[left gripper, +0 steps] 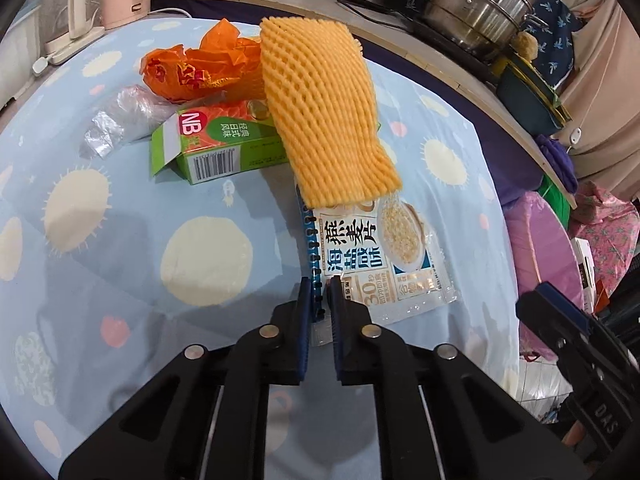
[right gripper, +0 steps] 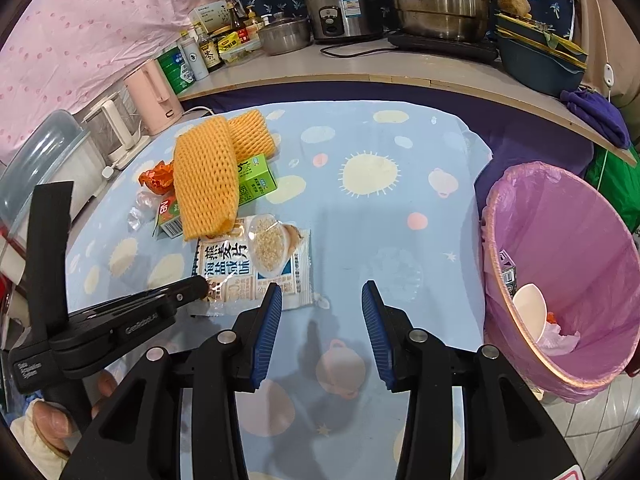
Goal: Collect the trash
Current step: 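Grasp the oat cereal packet with the left tool while the right tool grasps an orange foam net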
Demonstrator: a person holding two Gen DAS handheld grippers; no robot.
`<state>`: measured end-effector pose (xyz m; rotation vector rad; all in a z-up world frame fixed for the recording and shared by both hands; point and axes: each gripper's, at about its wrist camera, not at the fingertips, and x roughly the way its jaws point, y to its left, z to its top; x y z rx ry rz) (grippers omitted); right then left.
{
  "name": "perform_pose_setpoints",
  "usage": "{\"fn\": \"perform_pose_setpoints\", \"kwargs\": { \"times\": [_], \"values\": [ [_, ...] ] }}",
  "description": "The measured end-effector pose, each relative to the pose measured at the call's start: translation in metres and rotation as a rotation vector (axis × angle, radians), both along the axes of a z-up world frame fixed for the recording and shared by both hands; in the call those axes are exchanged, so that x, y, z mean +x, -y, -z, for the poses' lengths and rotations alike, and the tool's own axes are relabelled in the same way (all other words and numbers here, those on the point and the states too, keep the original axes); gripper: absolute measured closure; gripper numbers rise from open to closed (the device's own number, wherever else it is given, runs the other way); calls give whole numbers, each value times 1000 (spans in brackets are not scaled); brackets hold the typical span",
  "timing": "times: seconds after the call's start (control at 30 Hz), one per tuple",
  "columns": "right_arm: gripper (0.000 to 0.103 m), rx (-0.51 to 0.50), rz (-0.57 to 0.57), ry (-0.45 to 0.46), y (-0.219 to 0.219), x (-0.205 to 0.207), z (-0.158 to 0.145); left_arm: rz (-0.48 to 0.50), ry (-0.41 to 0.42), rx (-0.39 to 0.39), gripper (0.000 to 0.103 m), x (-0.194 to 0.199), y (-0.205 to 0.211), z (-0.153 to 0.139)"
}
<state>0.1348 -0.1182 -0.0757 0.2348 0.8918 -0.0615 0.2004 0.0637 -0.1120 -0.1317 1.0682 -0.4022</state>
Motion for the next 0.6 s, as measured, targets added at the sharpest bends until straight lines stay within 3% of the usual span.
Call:
{"fn": "perform_pose_setpoints", "kwargs": {
  "times": [0.27,0.6],
  "values": [
    [62,-5,-46,12,-15,14,-5,2,16,23,96,-23,-28,-15],
    [62,38,-165,11,-64,58,-1,-34,-1,45,96,-44,-65,-18]
  ]
}}
